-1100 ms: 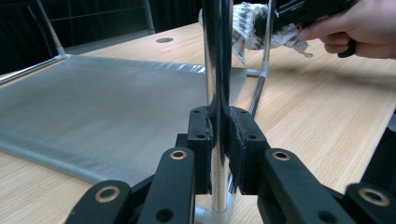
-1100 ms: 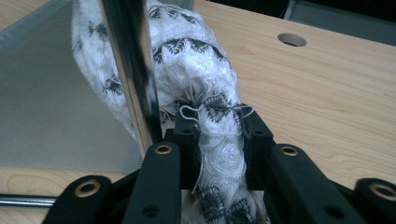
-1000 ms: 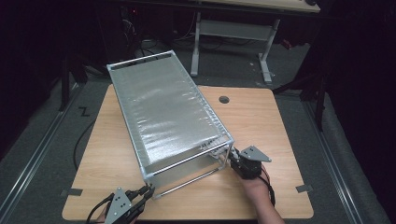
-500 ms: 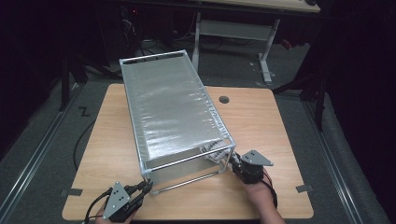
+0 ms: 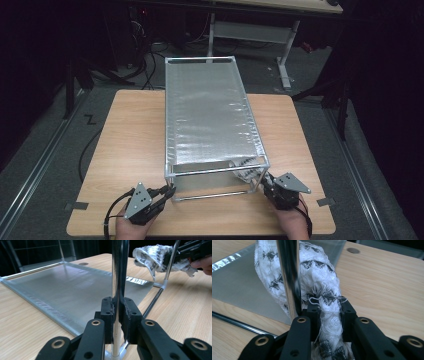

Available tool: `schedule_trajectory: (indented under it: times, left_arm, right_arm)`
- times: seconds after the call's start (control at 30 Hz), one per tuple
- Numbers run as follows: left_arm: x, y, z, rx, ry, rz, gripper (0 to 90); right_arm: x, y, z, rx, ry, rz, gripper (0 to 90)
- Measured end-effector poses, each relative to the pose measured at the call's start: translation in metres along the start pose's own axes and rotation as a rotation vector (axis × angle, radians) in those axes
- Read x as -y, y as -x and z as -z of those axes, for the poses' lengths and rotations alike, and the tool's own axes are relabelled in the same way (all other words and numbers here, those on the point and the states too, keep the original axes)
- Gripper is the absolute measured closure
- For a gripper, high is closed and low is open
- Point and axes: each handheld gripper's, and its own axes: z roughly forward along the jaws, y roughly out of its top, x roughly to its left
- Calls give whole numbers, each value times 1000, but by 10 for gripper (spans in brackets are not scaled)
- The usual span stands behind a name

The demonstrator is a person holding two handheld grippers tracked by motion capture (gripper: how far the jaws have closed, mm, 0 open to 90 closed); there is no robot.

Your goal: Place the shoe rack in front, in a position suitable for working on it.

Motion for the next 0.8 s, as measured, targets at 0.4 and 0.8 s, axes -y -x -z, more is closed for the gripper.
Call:
schedule_trajectory:
  times: [0.4,0.8]
  left_arm:
    - [-3,-1,-12,38,5,-5,800]
    - [-2,-1,-10,21,5,-8,798]
  right_arm:
    - [-13,13,65,173,147,-93,734]
    - [-9,-12,44,39,46,24,748]
